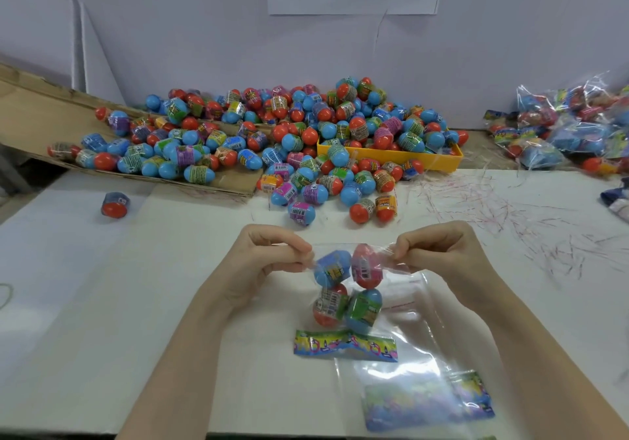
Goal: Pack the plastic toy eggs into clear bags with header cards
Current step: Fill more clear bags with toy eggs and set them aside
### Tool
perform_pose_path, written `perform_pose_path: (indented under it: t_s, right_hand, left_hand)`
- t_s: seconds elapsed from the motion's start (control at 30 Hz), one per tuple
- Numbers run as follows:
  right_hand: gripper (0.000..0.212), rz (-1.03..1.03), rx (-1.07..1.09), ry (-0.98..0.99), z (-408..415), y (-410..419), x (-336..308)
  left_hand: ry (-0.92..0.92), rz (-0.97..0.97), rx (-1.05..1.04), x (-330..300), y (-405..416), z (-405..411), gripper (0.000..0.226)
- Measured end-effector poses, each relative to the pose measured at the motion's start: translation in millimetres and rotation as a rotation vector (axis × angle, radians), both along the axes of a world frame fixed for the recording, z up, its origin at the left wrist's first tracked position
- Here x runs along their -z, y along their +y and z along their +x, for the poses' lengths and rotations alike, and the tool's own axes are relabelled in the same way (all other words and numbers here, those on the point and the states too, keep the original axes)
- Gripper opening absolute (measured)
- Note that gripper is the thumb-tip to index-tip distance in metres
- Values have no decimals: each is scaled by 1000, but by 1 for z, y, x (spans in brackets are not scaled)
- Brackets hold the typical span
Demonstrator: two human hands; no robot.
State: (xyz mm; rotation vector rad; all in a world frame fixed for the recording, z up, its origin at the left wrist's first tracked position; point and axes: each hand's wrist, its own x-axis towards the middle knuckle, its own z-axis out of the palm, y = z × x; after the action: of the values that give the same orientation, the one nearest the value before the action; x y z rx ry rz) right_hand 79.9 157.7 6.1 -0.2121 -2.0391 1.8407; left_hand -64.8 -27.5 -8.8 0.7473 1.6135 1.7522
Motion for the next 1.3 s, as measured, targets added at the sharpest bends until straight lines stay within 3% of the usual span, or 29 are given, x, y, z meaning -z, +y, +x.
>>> perform_pose_path:
  t_s: [0.4,0.53,0.7,0.9,1.17,1.3]
  right_hand:
    - [56,50,-6,19,0,0,5]
    - [47,97,-54,10,0,-1,5]
    - [44,103,-84,0,2,0,1]
    - [47,161,-21,-6,2,-1,3]
    - [13,38,157,66,-1,-2,-8]
    - [45,99,5,-185,-9,-24,-2]
  left_hand:
    - [31,15,-4,1,2,3,22]
    - [75,16,-1,-1,0,3,6]
    - [138,-47,-64,2,0,0,34]
    - [91,-22,-67,3,2,0,22]
    - [102,19,-85,2,3,3,22]
    - [114,33,-79,1,4,5,21]
